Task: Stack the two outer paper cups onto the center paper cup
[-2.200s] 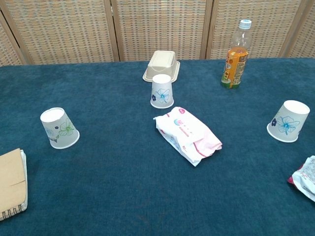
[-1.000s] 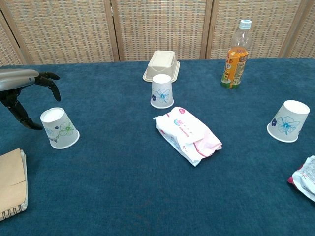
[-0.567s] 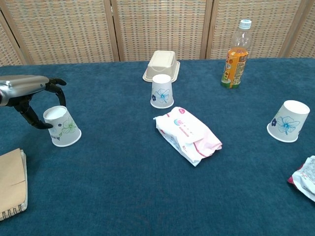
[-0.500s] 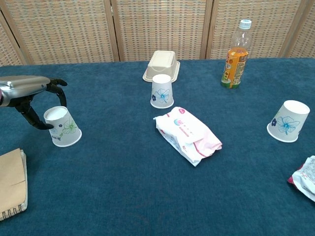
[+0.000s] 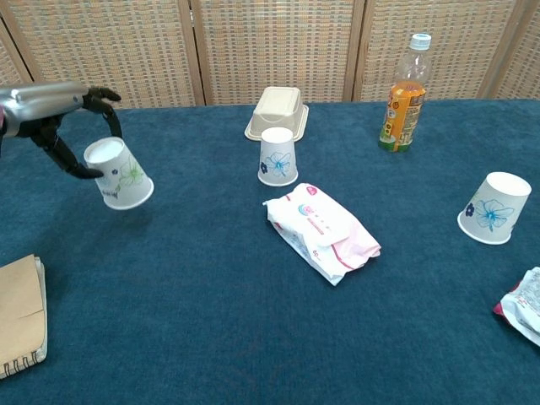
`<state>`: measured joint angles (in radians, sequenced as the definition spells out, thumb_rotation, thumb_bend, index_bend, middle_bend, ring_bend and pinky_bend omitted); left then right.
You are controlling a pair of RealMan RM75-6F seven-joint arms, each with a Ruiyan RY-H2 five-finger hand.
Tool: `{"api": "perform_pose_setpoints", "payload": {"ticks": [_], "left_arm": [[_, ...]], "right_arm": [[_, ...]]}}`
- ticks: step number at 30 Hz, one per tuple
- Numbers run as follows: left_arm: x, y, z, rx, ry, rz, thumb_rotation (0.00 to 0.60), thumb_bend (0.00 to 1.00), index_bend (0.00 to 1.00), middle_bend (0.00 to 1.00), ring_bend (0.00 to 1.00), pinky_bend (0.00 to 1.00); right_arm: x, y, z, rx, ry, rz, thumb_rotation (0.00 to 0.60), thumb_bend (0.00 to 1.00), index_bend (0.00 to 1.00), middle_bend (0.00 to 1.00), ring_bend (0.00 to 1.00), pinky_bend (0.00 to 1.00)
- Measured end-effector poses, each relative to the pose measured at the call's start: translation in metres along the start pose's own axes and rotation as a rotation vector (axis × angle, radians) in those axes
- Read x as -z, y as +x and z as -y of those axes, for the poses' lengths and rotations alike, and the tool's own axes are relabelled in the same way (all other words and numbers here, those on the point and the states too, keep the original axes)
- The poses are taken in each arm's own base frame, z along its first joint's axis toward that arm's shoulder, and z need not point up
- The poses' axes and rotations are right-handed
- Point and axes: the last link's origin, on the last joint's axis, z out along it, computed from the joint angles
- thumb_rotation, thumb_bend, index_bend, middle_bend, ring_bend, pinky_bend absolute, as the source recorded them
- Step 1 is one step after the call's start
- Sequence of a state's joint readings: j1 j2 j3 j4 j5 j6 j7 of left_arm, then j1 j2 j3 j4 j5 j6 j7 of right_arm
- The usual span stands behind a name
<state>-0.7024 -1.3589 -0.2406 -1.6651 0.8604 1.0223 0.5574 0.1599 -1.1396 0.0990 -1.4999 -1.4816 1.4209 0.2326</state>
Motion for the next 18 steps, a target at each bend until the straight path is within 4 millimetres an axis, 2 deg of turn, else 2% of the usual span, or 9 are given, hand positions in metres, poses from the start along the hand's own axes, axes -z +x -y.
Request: {"api": "perform_pose_setpoints", "payload": {"ticks": [9, 18], "left_arm": [[-0.033, 0.038, -0.027, 0.005, -0.062, -0.092, 0.600, 0.27, 0.39, 0.00, 0.00, 0.00], [-0.078, 0.049, -0.073, 0.009, -0.130, -0.106, 0.600, 0.27, 0.39, 0.00, 0.00, 0.00]], "right_arm": [[-0.007, 0.000, -0.010, -0.011, -0.041, 0.004, 0.600, 0.06, 0.14, 0.00, 0.00, 0.00], [-0.015, -0.002, -0.024, -0.029, -0.091, 0.020, 0.600, 0.06, 0.14, 0.00, 0.00, 0.00]]}}
